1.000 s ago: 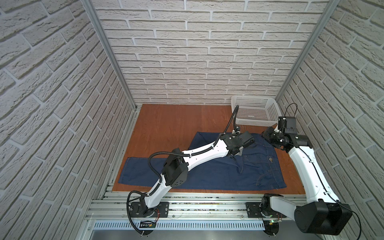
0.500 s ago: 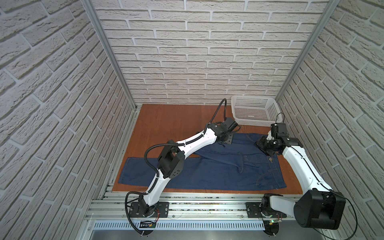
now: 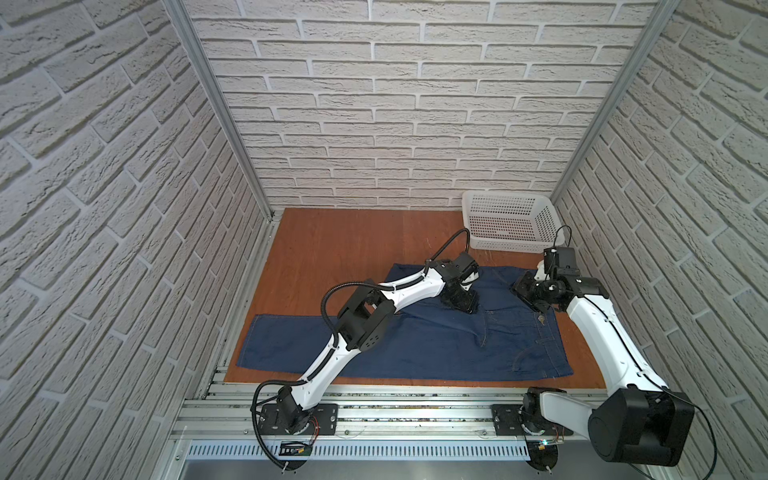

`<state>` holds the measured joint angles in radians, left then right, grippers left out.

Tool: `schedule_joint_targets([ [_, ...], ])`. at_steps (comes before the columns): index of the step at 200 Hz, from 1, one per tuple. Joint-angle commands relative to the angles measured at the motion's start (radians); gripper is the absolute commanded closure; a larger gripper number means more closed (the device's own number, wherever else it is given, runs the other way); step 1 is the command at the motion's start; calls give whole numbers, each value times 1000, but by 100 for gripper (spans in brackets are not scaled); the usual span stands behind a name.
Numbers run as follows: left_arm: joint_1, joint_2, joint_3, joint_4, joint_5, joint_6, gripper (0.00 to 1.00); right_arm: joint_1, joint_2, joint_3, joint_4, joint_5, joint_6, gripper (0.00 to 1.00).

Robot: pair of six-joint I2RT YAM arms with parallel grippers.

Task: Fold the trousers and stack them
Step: 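Lay the hem onto the waistband with the left gripper beside the right gripper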

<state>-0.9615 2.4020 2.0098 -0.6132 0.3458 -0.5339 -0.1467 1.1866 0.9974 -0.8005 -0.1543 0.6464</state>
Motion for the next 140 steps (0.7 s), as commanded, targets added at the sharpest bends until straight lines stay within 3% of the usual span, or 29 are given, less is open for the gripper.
schedule_joint_targets([
  [1, -12, -55, -73, 25, 93, 15, 43, 1, -20, -16, 10, 6, -10, 51],
  [88, -60, -185, -229, 10, 95, 40, 61, 1, -12, -14, 13, 13, -11, 51],
  [140, -69, -224, -273, 44, 57, 40, 78, 2, -3, -9, 17, 16, -11, 52],
])
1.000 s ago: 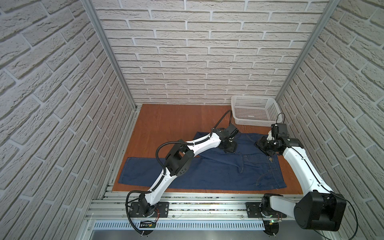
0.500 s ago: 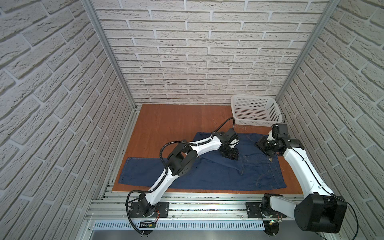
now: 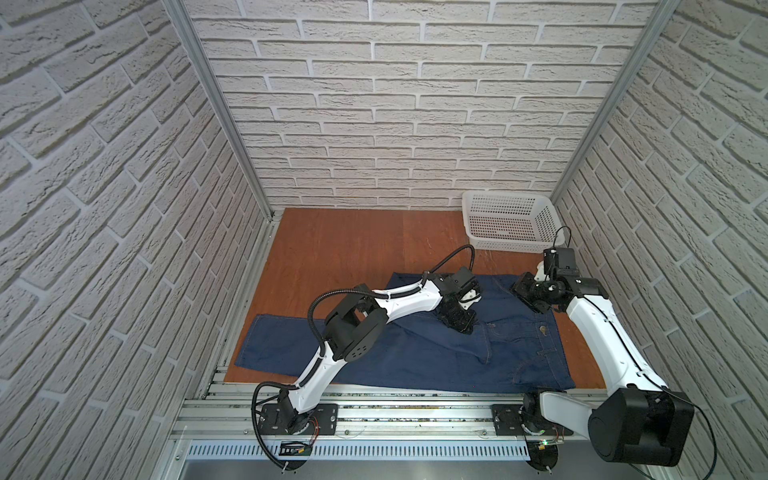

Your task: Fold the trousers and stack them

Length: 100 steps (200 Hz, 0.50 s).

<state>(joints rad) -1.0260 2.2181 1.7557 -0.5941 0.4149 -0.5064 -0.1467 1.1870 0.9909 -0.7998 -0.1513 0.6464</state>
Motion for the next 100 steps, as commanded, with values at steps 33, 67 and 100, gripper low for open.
schedule_joint_targets([
  [33, -3, -42, -14, 42, -50, 8, 77, 2, 3, -3, 17, 12, -14, 52],
  [67, -3, -21, 11, 15, -62, 19, 82, 1, 5, -6, 19, 12, -16, 52],
  [100, 2, -31, 5, 21, -87, 16, 95, 2, 2, -15, 22, 12, -16, 52],
])
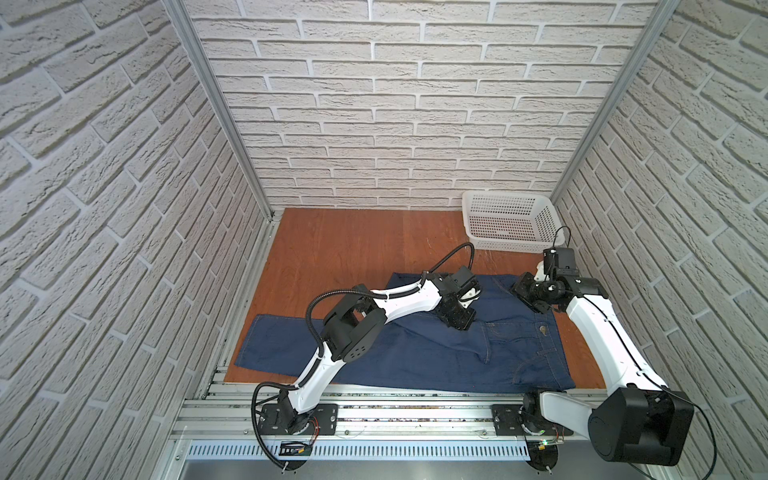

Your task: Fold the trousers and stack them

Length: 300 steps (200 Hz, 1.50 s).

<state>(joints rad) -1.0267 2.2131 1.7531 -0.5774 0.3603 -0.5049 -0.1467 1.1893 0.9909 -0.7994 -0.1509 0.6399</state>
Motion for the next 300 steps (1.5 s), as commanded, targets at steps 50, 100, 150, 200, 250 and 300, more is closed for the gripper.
schedule_joint_targets([
  [50, 47, -123, -66, 94, -141, -45, 99, 1, 3, -20, 27, 10, -11, 52],
  [100, 104, -221, -135, 132, -235, -72, 100, 1, 3, -23, 29, 9, -9, 52],
  [150, 152, -255, -175, 140, -321, -87, 96, 3, 9, -29, 35, 7, -11, 52],
  [200, 133, -153, -149, 100, -273, -96, 81, 9, 32, -47, 51, 5, -16, 52],
  [250, 128, -127, -135, 97, -268, -98, 77, 12, 46, -58, 62, 2, -16, 52],
  [300, 127, -87, -81, 79, -264, -87, 88, 15, 50, -54, 63, 2, -16, 52],
])
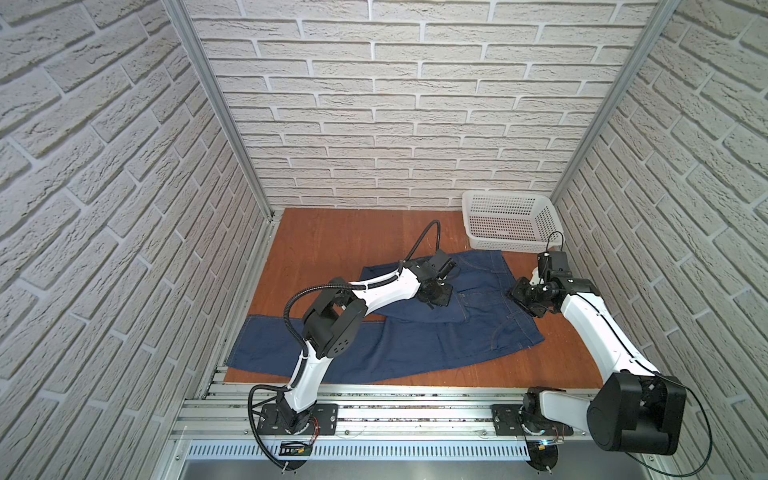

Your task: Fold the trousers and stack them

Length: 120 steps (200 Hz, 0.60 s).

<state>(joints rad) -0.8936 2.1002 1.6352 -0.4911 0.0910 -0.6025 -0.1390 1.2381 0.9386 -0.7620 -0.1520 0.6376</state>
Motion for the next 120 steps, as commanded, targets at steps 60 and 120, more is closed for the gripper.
schedule_joint_targets([
  [60, -7, -131, -31, 22, -141, 24, 100, 10, 8, 5, 25, 3, -16, 52],
  [120, 45, -539, -311, 148, -493, -33, 100, 50, 96, -12, 78, 20, -5, 52],
])
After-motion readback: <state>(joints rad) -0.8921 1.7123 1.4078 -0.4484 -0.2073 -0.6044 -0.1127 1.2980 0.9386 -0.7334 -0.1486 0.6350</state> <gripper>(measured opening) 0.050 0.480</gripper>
